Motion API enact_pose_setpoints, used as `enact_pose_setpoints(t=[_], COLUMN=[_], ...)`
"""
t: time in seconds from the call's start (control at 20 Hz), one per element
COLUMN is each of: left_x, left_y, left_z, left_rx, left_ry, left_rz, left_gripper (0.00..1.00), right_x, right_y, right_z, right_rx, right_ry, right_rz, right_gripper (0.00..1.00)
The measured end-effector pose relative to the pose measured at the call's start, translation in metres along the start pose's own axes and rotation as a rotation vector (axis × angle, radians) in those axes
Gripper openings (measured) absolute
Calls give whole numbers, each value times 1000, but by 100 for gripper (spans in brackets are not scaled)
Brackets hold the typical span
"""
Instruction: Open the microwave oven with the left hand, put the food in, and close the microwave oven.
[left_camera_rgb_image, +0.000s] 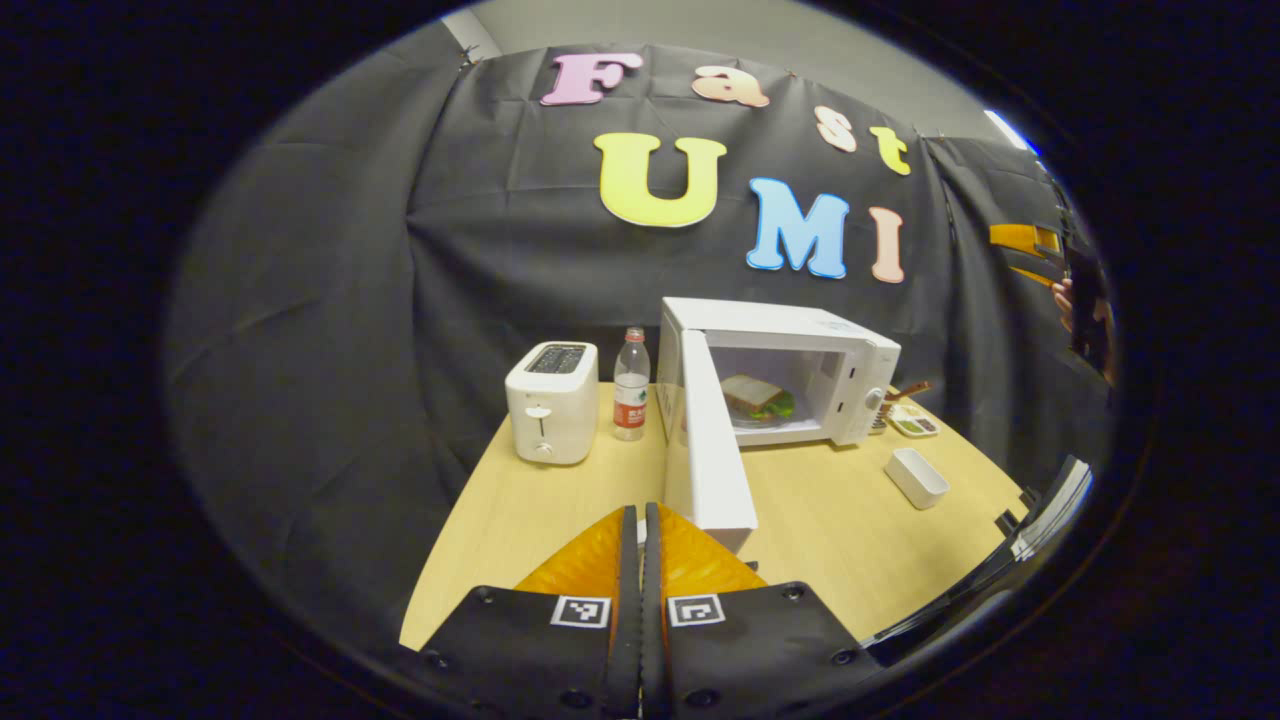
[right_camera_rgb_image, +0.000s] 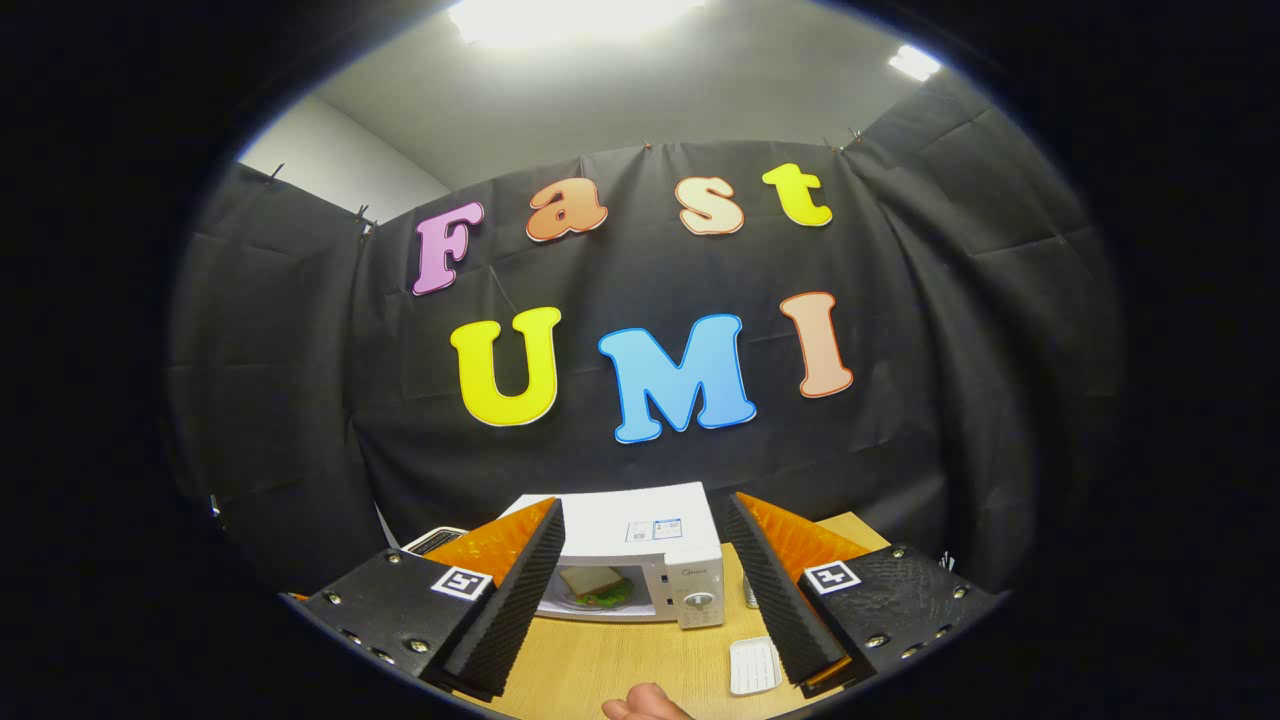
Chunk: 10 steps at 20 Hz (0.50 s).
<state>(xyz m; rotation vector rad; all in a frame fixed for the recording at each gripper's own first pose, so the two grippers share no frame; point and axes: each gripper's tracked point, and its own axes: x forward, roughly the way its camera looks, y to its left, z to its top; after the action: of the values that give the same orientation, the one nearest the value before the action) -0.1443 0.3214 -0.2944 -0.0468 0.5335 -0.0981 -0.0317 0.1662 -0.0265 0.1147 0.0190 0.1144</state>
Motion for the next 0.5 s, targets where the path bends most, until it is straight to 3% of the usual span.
enact_pose_setpoints(t=[0.35,0.5], left_x=[1,0], left_y=[-39,-66], left_z=[-7,-2], left_rx=[8,-3], left_ry=[24,19], left_rz=[-56,-83], left_gripper=[7,7], right_x=[2,4], right_y=[-20,-18], right_z=[15,15], right_rx=[-12,-24], right_ry=[-39,-29], right_rz=[-11,35], right_gripper=[98,98])
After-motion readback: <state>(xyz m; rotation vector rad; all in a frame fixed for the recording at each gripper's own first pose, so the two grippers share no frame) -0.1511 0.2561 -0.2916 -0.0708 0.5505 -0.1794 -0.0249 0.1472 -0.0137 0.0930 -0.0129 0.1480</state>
